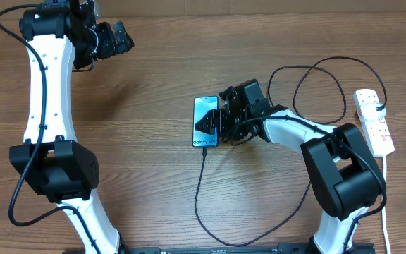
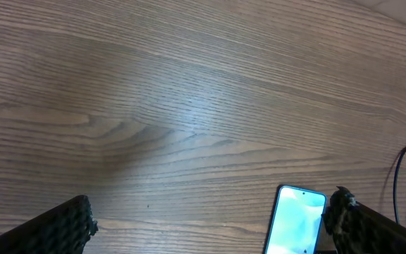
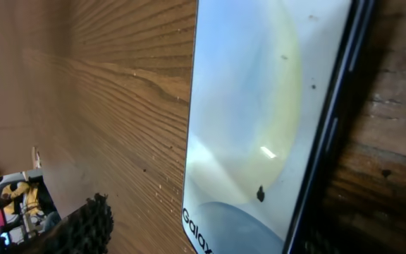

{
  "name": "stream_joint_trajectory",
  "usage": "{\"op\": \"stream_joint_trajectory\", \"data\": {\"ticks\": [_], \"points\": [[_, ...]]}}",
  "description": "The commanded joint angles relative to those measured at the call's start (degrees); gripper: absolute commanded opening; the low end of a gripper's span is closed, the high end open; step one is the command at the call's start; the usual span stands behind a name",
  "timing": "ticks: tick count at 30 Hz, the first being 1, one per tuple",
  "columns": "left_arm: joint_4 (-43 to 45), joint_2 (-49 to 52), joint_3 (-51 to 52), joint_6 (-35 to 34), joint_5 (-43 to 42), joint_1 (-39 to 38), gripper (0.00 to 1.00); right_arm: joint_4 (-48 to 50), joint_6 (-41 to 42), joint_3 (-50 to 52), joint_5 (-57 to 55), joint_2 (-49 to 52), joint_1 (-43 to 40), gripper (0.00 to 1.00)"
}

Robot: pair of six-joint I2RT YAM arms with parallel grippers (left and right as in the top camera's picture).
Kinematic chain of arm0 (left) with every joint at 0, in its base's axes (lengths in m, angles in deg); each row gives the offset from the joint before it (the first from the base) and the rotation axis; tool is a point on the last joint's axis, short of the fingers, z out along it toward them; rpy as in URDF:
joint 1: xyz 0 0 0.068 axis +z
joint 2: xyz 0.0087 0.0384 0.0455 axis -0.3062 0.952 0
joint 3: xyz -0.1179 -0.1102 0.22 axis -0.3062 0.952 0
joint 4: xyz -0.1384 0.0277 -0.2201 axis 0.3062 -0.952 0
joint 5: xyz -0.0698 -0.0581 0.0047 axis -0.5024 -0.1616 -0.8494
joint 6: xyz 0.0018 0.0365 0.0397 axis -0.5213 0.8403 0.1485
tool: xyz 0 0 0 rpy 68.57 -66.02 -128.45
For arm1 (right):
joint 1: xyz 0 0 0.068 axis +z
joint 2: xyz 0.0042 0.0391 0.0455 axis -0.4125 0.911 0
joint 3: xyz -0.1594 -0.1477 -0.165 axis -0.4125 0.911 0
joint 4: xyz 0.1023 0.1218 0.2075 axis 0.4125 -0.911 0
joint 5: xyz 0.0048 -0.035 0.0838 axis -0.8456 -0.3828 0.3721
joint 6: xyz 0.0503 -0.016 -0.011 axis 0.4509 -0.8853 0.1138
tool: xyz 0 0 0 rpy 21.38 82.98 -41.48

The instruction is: Plug charger to phone and switch on socket

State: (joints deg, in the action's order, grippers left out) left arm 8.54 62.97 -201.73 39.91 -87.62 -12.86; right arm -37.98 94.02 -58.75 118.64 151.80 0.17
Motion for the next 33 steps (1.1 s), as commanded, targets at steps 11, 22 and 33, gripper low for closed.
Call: {"op": "stream_joint_trajectory", "data": {"ticks": [11,22,33], "points": [[0.02,-0.57,-0.59,-0.37,-0.5,-0.11,1.0,-1.68,-0.04,1.6,-7.34,2.58,-0.28,1.0],[0.02,-0.57,-0.59,-0.37,-0.5,-0.11,1.0,-1.79,-0.02,1.6,-6.88,2.58,-0.28,1.0],[0.02,-0.57,-0.59,-0.37,-0.5,-0.13,1.0,-0.59,-0.04,1.57,-6.95,2.58,-0.28,0.99]]}}
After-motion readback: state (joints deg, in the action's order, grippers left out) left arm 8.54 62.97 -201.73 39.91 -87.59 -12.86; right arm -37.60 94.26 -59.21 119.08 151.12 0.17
